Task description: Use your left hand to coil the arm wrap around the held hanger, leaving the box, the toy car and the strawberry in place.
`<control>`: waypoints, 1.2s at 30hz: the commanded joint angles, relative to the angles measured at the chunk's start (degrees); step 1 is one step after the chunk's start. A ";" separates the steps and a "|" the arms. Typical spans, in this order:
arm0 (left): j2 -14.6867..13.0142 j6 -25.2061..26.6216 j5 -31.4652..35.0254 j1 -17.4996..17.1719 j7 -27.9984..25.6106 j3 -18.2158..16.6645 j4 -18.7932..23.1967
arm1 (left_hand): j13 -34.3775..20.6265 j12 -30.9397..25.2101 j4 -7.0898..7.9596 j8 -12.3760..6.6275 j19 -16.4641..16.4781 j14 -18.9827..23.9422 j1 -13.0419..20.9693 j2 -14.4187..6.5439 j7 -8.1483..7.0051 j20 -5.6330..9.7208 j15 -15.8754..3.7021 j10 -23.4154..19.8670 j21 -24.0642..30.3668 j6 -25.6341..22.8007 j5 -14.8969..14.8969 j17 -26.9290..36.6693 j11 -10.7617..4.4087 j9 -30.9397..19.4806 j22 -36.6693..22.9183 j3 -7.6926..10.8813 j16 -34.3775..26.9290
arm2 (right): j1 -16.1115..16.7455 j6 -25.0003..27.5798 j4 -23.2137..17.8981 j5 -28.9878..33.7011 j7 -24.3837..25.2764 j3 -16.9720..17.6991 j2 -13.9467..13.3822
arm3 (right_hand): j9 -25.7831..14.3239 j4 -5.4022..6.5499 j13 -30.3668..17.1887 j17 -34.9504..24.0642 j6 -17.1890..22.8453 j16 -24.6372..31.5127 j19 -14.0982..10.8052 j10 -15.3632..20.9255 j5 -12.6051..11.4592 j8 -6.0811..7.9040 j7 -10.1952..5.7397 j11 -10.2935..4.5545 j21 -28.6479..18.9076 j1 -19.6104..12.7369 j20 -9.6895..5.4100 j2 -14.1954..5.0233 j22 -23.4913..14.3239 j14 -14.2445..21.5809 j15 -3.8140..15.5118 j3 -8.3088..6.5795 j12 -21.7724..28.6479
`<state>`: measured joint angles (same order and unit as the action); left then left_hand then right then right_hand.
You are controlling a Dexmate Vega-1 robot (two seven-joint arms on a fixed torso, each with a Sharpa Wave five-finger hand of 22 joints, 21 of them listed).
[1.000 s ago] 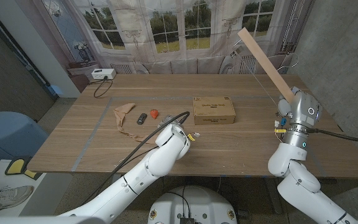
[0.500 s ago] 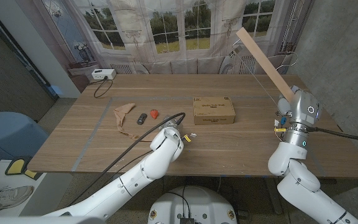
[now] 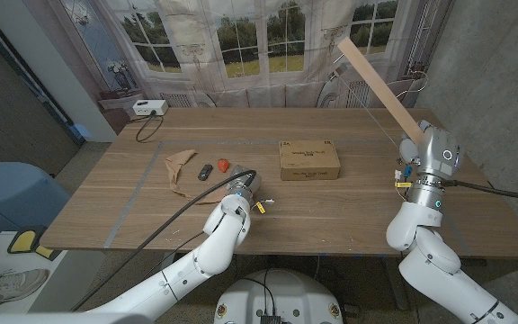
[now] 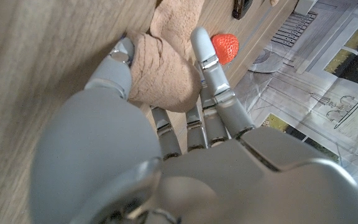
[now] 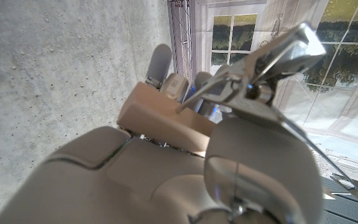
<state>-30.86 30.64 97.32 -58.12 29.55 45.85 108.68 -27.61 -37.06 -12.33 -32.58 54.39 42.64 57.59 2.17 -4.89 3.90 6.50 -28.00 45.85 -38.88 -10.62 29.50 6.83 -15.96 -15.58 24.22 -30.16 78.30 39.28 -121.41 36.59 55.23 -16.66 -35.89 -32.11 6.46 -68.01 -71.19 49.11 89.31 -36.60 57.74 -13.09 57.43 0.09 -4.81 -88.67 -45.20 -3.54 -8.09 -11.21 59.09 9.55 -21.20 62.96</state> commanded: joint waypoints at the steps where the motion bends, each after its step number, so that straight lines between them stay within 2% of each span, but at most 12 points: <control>1: -2.19 3.86 -14.01 -2.27 -25.65 -3.22 2.95 | -5.12 -11.59 3.62 0.14 3.88 26.10 10.63 -11.70 5.93 7.32 -19.40 -18.28 0.79 -5.35 0.61 2.74 -12.51 -0.71 -0.28 1.44 -8.12 | -2.72 2.18 -0.01 1.96 -2.81 -2.28 -1.36 | -0.07 -0.20 -0.09 -0.15 -0.26 0.43 0.01 0.07 0.34 0.24 0.00 0.30 -0.22 1.62 -2.32 -1.43 0.02 0.58 2.43 -0.45 0.27; 5: -2.26 3.98 -18.43 -2.43 -31.32 -4.47 4.54 | -5.54 -11.79 3.64 -0.08 3.80 26.07 10.64 -11.65 6.08 7.43 -19.44 -18.60 1.35 -5.62 0.59 3.24 -12.80 -1.10 -0.40 1.50 -8.13 | -3.85 2.69 -0.13 2.58 -3.86 -3.02 -1.94 | -0.13 -0.22 0.73 -0.15 -0.33 0.41 0.06 0.23 0.34 0.41 -0.08 0.27 -0.20 1.70 -2.33 -1.39 0.02 0.47 2.44 -0.48 -0.17; 7: -1.81 3.70 -21.66 -2.92 -37.11 -5.63 5.49 | -5.83 -11.91 3.65 -0.26 3.98 26.21 10.64 -11.61 5.85 7.52 -19.44 -18.81 1.83 -5.85 0.58 3.59 -12.92 -1.37 -0.48 1.54 -8.20 | -4.71 3.20 -0.17 3.17 -4.79 -3.65 -2.43 | 0.17 -0.24 -0.02 -0.15 -0.34 0.41 0.32 0.02 0.34 0.29 -0.02 0.28 -0.14 1.72 -2.31 -1.40 0.01 0.45 2.44 -0.50 0.23; 13: -1.47 2.56 -27.41 -3.28 -47.10 -6.90 7.35 | -6.89 -12.17 3.84 -0.73 4.33 28.20 10.22 -11.21 4.39 7.74 -19.46 -19.63 3.57 -6.73 0.54 5.53 -14.00 -1.91 -0.76 1.19 -9.56 | -6.17 4.38 -0.37 4.51 -6.55 -4.84 -3.46 | 0.50 -0.28 0.43 -0.15 -0.58 0.40 0.64 -0.10 0.32 0.24 -0.04 0.26 -0.12 1.83 -2.35 -1.35 -0.01 0.28 2.44 -0.53 -0.07; 16: -1.80 1.49 -30.47 -3.33 -49.07 -7.45 8.61 | -7.50 -12.15 3.65 -1.00 4.33 28.85 10.28 -10.90 4.44 8.14 -19.54 -19.90 4.86 -6.59 0.38 6.96 -13.69 -2.56 -1.47 0.96 -10.44 | -6.63 4.47 -0.48 4.80 -7.18 -5.14 -3.88 | 0.25 -0.30 0.47 -0.15 -0.73 0.40 0.75 -0.18 0.31 0.47 -0.14 0.25 -0.12 1.87 -2.40 -1.35 -0.02 0.21 2.44 -0.55 -0.12; 18: -2.31 0.85 -32.17 -3.22 -49.10 -7.70 9.59 | -8.16 -11.93 3.43 -1.22 4.49 29.53 10.58 -10.78 5.18 8.34 -19.55 -19.50 6.08 -6.35 0.19 8.38 -13.35 -3.26 -2.05 0.86 -11.35 | -6.76 4.48 -0.54 4.82 -7.28 -5.14 -3.93 | 0.27 -0.31 0.52 -0.15 -0.71 0.40 0.69 -0.14 0.30 0.53 -0.04 0.20 -0.16 1.89 -2.39 -1.36 -0.03 0.18 2.44 -0.57 -0.13; 22: -3.04 -0.48 -35.56 -2.97 -49.40 -8.26 10.86 | -9.66 -11.52 3.18 -1.63 3.16 28.42 11.53 -10.80 6.73 8.40 -19.48 -18.49 7.65 -5.70 -0.43 10.80 -11.56 -4.89 -2.67 1.02 -11.79 | -6.74 4.42 -0.84 4.78 -7.59 -4.98 -4.23 | 0.35 -0.33 0.50 -0.15 -0.69 0.41 0.76 -0.21 0.29 0.58 0.01 0.12 -0.16 1.92 -2.42 -1.36 -0.03 0.16 2.44 -0.58 -0.15; 24: -3.29 -0.93 -36.85 -2.81 -49.40 -8.40 11.34 | -10.30 -11.49 3.29 -1.81 2.53 27.93 11.72 -10.82 7.33 8.39 -19.45 -18.33 8.37 -5.46 -0.75 11.69 -11.26 -5.61 -3.10 1.00 -11.88 | -6.77 4.52 -0.93 5.05 -7.65 -5.05 -4.40 | 0.41 -0.34 0.48 -0.15 -0.69 0.41 0.80 -0.19 0.28 0.58 -0.06 0.12 -0.15 1.93 -2.39 -1.36 -0.03 0.15 2.44 -0.59 -0.13; 31: -4.23 -4.19 -42.02 -1.93 -50.16 -9.15 12.60 | -12.63 -11.73 3.33 -2.85 1.02 27.11 12.70 -10.29 8.10 8.43 -19.40 -18.67 11.42 -5.82 -1.85 15.15 -10.35 -8.14 -4.89 0.72 -12.69 | -6.94 4.71 -1.30 5.88 -8.29 -5.48 -5.00 | 0.37 -0.40 0.34 -0.15 -0.69 0.42 0.85 -0.23 0.26 0.78 -0.03 0.33 -0.17 1.95 -2.43 -1.38 -0.04 0.11 2.45 -0.65 -0.04; 36: -4.39 -7.56 -47.08 -1.29 -50.58 -10.12 13.75 | -13.36 -11.71 3.54 -3.04 0.56 26.72 12.77 -10.18 7.85 8.42 -19.36 -18.56 12.16 -5.73 -2.19 16.19 -10.41 -8.93 -4.99 0.55 -12.79 | -7.65 5.41 -0.96 7.64 -9.04 -6.90 -5.53 | 0.42 -0.42 0.60 -0.15 -0.63 0.43 0.70 -0.11 0.25 0.86 -0.06 0.25 -0.23 1.96 -2.34 -1.40 -0.04 0.13 2.45 -0.68 -0.15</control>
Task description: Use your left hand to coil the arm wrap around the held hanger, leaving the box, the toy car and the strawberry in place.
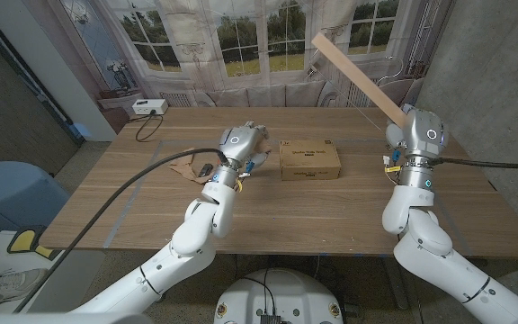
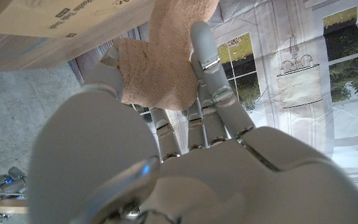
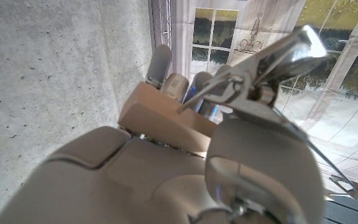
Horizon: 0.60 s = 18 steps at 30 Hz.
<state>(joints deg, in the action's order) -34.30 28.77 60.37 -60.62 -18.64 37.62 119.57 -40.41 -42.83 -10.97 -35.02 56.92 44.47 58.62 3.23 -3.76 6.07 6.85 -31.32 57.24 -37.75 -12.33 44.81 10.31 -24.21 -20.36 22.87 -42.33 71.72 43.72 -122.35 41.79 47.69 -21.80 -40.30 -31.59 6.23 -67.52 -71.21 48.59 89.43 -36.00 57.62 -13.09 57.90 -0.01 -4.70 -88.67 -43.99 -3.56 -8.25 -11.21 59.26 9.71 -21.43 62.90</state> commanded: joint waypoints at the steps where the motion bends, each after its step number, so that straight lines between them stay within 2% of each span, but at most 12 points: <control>1: -0.96 -6.12 -10.98 1.35 -2.13 -2.03 3.29 | -0.75 -5.90 2.23 -0.65 -2.04 24.80 11.77 -11.24 6.60 6.25 -19.71 -15.15 0.96 -6.78 -0.56 1.13 -13.97 -0.92 -0.23 1.87 -0.65 | -1.31 1.17 0.26 2.90 -1.58 -2.19 -1.14 | -0.11 -0.19 -0.03 -0.13 -0.18 0.31 0.24 -0.09 0.25 0.40 0.09 0.21 -0.19 0.76 -2.37 -1.23 -0.03 -0.04 2.28 -0.45 -0.04; 6: -1.73 -8.09 -13.63 2.29 -0.28 -2.44 5.57 | -1.43 -5.72 2.59 -0.56 -2.46 24.41 11.60 -11.28 5.96 6.22 -19.66 -14.92 1.76 -6.61 -0.82 2.15 -14.42 -1.30 -0.26 1.69 -0.67 | -2.42 1.48 1.73 3.93 -2.22 -3.72 -0.93 | -0.08 -0.21 -0.09 -0.13 -0.22 0.31 0.31 -0.19 0.25 0.47 0.03 0.13 -0.18 0.78 -2.39 -1.23 -0.03 -0.06 2.28 -0.48 -0.03; 18: -3.67 -12.93 -21.76 3.00 5.18 -4.45 10.02 | -1.28 -5.00 2.79 -0.13 -3.21 23.89 11.59 -11.35 5.90 6.26 -19.69 -15.25 2.85 -6.55 -1.09 3.39 -14.81 -1.28 -0.22 1.58 -0.55 | -5.80 2.88 5.37 5.53 -4.93 -7.75 -0.10 | 0.12 -0.40 0.17 -0.12 -0.23 0.31 0.14 -0.07 0.29 0.78 -0.12 -0.04 -0.22 0.74 -2.36 -1.20 -0.01 0.01 2.29 -0.64 -0.13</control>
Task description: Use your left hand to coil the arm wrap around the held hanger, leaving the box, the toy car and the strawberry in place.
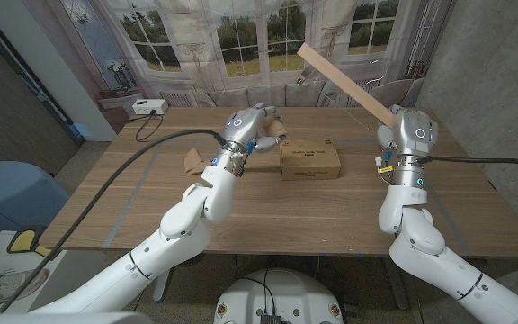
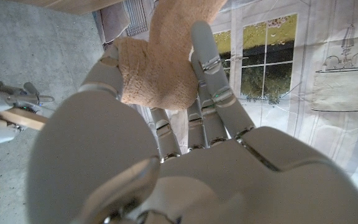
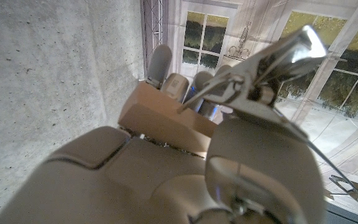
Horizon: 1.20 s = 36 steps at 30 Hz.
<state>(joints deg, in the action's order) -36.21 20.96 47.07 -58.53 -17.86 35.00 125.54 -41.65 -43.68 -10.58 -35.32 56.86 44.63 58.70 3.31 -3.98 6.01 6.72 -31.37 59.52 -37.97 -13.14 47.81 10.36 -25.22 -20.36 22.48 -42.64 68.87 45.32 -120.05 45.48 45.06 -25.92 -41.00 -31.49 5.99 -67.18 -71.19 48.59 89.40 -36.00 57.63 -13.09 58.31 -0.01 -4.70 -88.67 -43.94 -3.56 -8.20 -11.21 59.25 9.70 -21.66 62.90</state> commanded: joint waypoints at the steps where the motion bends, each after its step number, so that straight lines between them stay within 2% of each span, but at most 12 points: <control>1: -2.03 -5.44 -9.23 1.11 5.41 -1.94 4.52 | -0.09 -4.12 2.40 0.24 -3.18 23.68 11.52 -11.45 6.12 6.32 -19.57 -15.17 0.64 -6.25 -0.29 0.40 -14.87 -0.26 -0.22 1.97 -0.19 | -3.43 1.38 3.56 2.03 -2.56 -4.08 0.71 | 0.28 -0.19 0.03 -0.14 -0.26 0.33 0.15 -0.01 0.29 0.24 -0.07 -0.08 -0.22 0.69 -2.41 -1.23 -0.01 0.02 2.30 -0.41 -0.24; 9: -2.86 -9.53 -13.51 1.70 6.49 -3.00 4.51 | -0.45 -3.83 2.39 0.56 -3.45 23.67 11.69 -11.51 6.09 6.33 -19.59 -15.18 1.50 -6.38 -0.38 0.77 -14.85 -0.13 -0.14 1.93 0.05 | -5.01 0.61 5.20 3.32 -2.44 -6.31 0.60 | 0.51 -0.34 -0.07 -0.14 -0.39 0.31 0.26 -0.02 0.32 0.36 -0.05 0.02 -0.22 0.65 -2.46 -1.19 -0.02 -0.03 2.30 -0.47 -0.17; 14: -2.83 -12.04 -16.04 3.30 7.70 -3.26 3.55 | -0.33 -3.47 2.33 0.67 -3.64 23.76 11.83 -11.48 6.10 6.33 -19.59 -15.32 2.05 -6.55 -0.43 0.94 -14.79 -0.20 -0.06 1.89 0.20 | -6.00 0.52 6.13 4.45 -2.37 -7.60 0.96 | 0.54 -0.38 -0.20 -0.13 -0.37 0.30 0.22 0.00 0.34 0.52 -0.15 -0.05 -0.24 0.67 -2.44 -1.21 -0.02 -0.03 2.31 -0.50 -0.05; 17: -2.34 -13.09 -16.60 4.39 7.79 -3.11 2.95 | -0.47 -3.32 2.44 0.74 -3.74 23.81 11.76 -11.49 5.90 6.29 -19.57 -15.38 2.48 -6.52 -0.45 1.00 -15.30 -0.35 0.01 1.79 0.37 | -6.31 -0.07 6.50 4.88 -2.28 -8.15 0.80 | 0.49 -0.39 -0.26 -0.13 -0.45 0.31 0.21 -0.02 0.35 0.61 -0.13 -0.01 -0.25 0.68 -2.45 -1.22 -0.02 -0.02 2.31 -0.51 -0.01; 23: -1.29 -14.75 -15.06 6.93 7.20 -2.27 1.83 | -0.66 -3.13 2.52 0.87 -3.62 24.16 11.69 -11.49 5.74 6.27 -19.57 -15.36 3.09 -6.74 -0.46 1.31 -15.24 -0.29 0.08 1.68 0.30 | -6.73 -0.64 7.09 6.36 -1.98 -9.39 0.64 | 0.38 -0.42 -0.32 -0.14 -0.45 0.31 0.20 -0.03 0.37 0.89 -0.18 0.16 -0.26 0.73 -2.47 -1.21 -0.02 0.00 2.31 -0.53 0.06; 30: 0.21 -17.12 -15.59 9.51 6.85 -2.03 -0.04 | -0.83 -2.83 2.44 1.23 -3.91 24.37 11.86 -11.45 6.23 6.32 -19.58 -15.53 3.86 -6.80 -0.52 1.66 -14.76 -0.17 0.25 1.64 0.42 | -7.03 -1.31 7.61 7.79 -2.04 -10.32 0.47 | 0.43 -0.44 -0.60 -0.13 -0.33 0.31 0.21 -0.01 0.38 1.06 -0.21 -0.42 -0.25 0.76 -2.52 -1.23 -0.03 0.00 2.31 -0.54 0.27; 36: 1.76 -19.91 -15.24 10.40 3.94 -2.02 -1.40 | -0.91 -2.57 2.36 1.32 -4.10 24.51 12.03 -11.44 5.93 6.31 -19.58 -15.61 4.39 -6.93 -0.54 1.79 -14.88 -0.31 0.38 1.64 0.58 | -7.42 -1.42 8.48 8.39 -2.58 -10.76 0.70 | 0.43 -0.45 -0.68 -0.14 -0.36 0.31 0.15 0.00 0.39 1.17 -0.10 -0.29 -0.27 0.80 -2.55 -1.22 -0.02 0.00 2.31 -0.55 0.37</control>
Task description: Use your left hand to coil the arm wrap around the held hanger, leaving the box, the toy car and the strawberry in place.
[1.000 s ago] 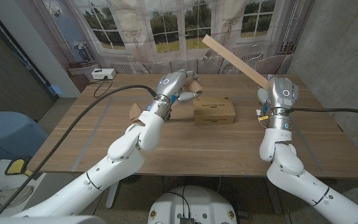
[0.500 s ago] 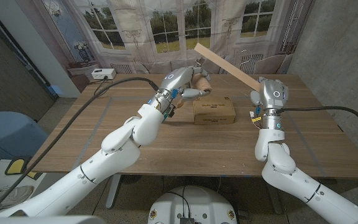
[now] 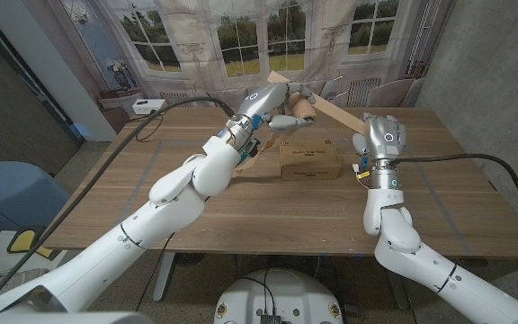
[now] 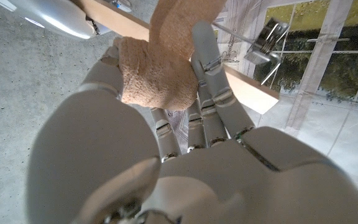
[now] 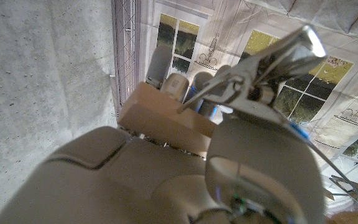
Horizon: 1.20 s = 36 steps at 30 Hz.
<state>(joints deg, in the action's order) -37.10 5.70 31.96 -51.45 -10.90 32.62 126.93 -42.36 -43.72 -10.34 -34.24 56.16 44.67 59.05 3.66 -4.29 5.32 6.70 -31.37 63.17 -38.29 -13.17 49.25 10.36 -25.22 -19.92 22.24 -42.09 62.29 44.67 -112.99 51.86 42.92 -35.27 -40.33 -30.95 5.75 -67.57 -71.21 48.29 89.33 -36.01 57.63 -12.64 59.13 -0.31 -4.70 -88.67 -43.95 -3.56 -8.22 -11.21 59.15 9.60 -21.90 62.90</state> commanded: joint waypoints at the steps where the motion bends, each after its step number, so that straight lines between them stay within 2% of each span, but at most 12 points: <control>1: 2.97 -5.26 -0.25 3.36 -3.68 0.30 -3.10 | -0.22 -2.48 2.11 0.28 -3.43 24.51 11.69 -11.79 6.22 7.01 -19.56 -15.63 0.85 -6.60 -0.52 0.40 -15.00 -0.32 -0.02 1.87 0.04 | -0.92 -0.80 1.67 2.12 -0.31 -1.51 0.17 | -0.11 -0.22 -0.27 -0.11 -0.06 0.38 0.17 0.00 -0.05 0.38 0.15 -0.27 -0.26 0.81 -2.53 -1.21 -0.02 0.10 2.41 -0.32 0.37; 10: 6.19 -8.72 0.56 3.76 -9.82 0.08 -6.17 | -0.13 -1.90 2.11 0.68 -3.72 24.72 11.88 -11.88 6.30 6.99 -19.56 -15.86 1.87 -6.58 -0.45 0.42 -15.04 -0.37 0.23 1.82 0.44 | -2.33 -2.83 3.66 4.19 -0.06 -3.45 0.18 | 0.08 -0.25 -0.20 -0.11 -0.05 0.38 0.14 -0.01 -0.02 0.51 0.14 -0.09 -0.27 0.85 -2.62 -1.22 -0.02 0.10 2.41 -0.35 0.38; 20: 8.22 -8.07 2.09 7.14 -9.90 0.24 -7.37 | -0.37 -1.43 2.14 1.10 -4.14 25.00 11.95 -11.92 6.25 6.97 -19.57 -15.96 2.96 -6.79 -0.27 0.61 -15.29 -0.36 0.58 1.75 0.77 | -3.47 -5.56 5.99 4.83 3.33 -4.05 1.33 | 0.28 -0.30 -0.06 -0.12 -0.05 0.40 -0.04 0.03 0.00 0.63 0.05 -0.10 -0.31 0.89 -2.58 -1.19 -0.02 0.19 2.43 -0.37 0.36; 27: 10.03 -8.05 3.22 9.61 -11.60 0.42 -8.74 | -0.44 -1.07 2.16 1.38 -4.49 25.21 11.97 -11.88 6.05 6.96 -19.55 -16.18 3.71 -6.85 -0.17 0.96 -15.28 -0.46 0.89 1.71 0.87 | -3.39 -6.95 6.69 5.14 5.16 -4.31 1.49 | 0.38 -0.36 0.31 -0.12 -0.11 0.41 0.04 0.23 0.01 0.77 0.01 -0.01 -0.27 0.90 -2.59 -1.18 -0.01 0.25 2.42 -0.40 0.25; 36: 11.27 -6.43 5.26 13.15 -10.56 1.69 -9.74 | -0.48 -0.58 2.17 1.69 -4.93 25.29 12.00 -11.87 6.07 6.95 -19.56 -16.54 4.72 -7.07 -0.06 1.09 -15.31 -0.63 1.39 1.71 1.31 | -2.56 -6.91 6.49 5.29 5.95 -3.80 1.24 | 0.05 -0.40 0.13 -0.12 -0.12 0.39 0.11 0.19 0.03 1.24 0.07 0.08 -0.25 0.95 -2.68 -1.17 -0.02 0.20 2.41 -0.41 0.41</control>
<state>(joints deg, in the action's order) -27.67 -2.08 35.11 -42.00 -21.46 33.25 118.60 -42.71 -43.73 -10.11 -32.55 55.14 44.70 59.07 3.68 -4.59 4.30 6.70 -31.37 67.40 -38.61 -13.46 50.06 10.36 -25.72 -18.60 22.00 -40.95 59.16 38.48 -106.90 56.94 47.25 -39.31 -39.11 -30.69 5.59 -67.76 -71.24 48.29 89.25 -36.01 57.63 -12.65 59.99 -0.31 -4.70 -88.67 -43.94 -3.56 -8.21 -11.21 59.15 9.60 -22.06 63.18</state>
